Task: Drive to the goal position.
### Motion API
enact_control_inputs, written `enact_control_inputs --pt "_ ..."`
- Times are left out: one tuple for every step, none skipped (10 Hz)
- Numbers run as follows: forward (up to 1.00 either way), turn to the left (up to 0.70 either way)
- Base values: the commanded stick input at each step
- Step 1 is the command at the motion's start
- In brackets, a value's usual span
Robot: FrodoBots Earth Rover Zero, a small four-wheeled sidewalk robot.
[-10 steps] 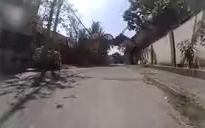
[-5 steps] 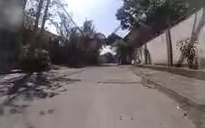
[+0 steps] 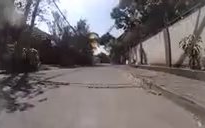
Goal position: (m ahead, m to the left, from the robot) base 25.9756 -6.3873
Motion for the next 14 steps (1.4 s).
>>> enact_control_inputs --pt "1.00 0.00" --pt "1.00 0.00" --pt "1.00 0.00" --pt "1.00 0.00" --pt "1.00 -0.10" --pt "1.00 -0.35" --pt "1.00 -0.40" --pt "1.00 -0.40" --pt "1.00 -0.40" --pt "1.00 0.00" --pt "1.00 0.00" --pt "1.00 0.00" --pt "1.00 0.00" --pt "1.00 0.00"
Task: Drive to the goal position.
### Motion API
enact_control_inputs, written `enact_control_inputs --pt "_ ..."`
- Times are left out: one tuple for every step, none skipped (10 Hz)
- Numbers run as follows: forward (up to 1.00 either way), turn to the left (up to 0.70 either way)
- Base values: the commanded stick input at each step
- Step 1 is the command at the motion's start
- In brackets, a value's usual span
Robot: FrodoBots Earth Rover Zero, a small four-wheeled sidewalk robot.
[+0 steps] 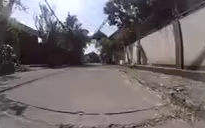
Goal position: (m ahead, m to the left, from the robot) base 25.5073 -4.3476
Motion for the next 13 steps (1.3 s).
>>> enact_control_inputs --pt "1.00 0.00" --pt "1.00 0.00" --pt "1.00 0.00" --pt "1.00 0.00" --pt "1.00 0.00" --pt "1.00 0.00" --pt "1.00 0.00" --pt "1.00 0.00" --pt "1.00 0.00" --pt "1.00 0.00" --pt "1.00 0.00" --pt "1.00 0.00" --pt "1.00 0.00"
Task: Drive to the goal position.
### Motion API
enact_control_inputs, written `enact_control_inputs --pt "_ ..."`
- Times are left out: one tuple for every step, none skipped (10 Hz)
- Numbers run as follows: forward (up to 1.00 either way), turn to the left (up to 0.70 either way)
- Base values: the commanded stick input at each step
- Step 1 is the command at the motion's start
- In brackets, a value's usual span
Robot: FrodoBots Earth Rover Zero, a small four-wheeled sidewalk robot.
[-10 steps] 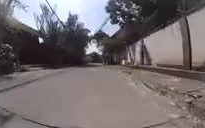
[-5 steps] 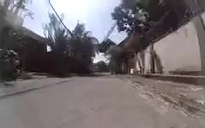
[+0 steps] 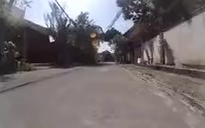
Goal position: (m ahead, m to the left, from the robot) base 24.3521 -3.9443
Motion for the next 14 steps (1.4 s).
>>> enact_control_inputs --pt "1.00 0.00" --pt "1.00 -0.25" --pt "1.00 -0.40" --pt "1.00 -0.40" --pt "1.00 -0.40" --pt "1.00 -0.40" --pt "1.00 -0.40" --pt "1.00 0.00" --pt "1.00 0.00" --pt "1.00 0.00" --pt "1.00 0.00" --pt "1.00 0.00" --pt "1.00 0.00" --pt "1.00 0.00"
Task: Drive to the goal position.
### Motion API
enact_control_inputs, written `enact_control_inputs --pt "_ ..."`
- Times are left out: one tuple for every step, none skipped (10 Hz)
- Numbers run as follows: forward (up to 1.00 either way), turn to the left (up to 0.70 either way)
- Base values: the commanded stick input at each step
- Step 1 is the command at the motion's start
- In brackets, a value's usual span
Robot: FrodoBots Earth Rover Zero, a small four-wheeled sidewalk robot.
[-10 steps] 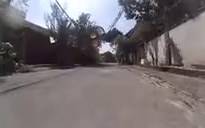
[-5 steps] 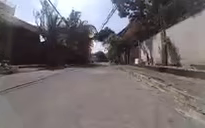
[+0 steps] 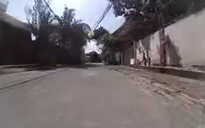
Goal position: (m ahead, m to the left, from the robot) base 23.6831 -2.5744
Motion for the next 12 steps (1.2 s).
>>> enact_control_inputs --pt "1.00 0.00" --pt "1.00 0.00" --pt "1.00 0.00" --pt "1.00 0.00" --pt "1.00 0.00" --pt "1.00 0.00" --pt "1.00 0.00" --pt "1.00 0.00" --pt "1.00 0.00" --pt "1.00 0.00" --pt "1.00 0.00" --pt "1.00 0.00"
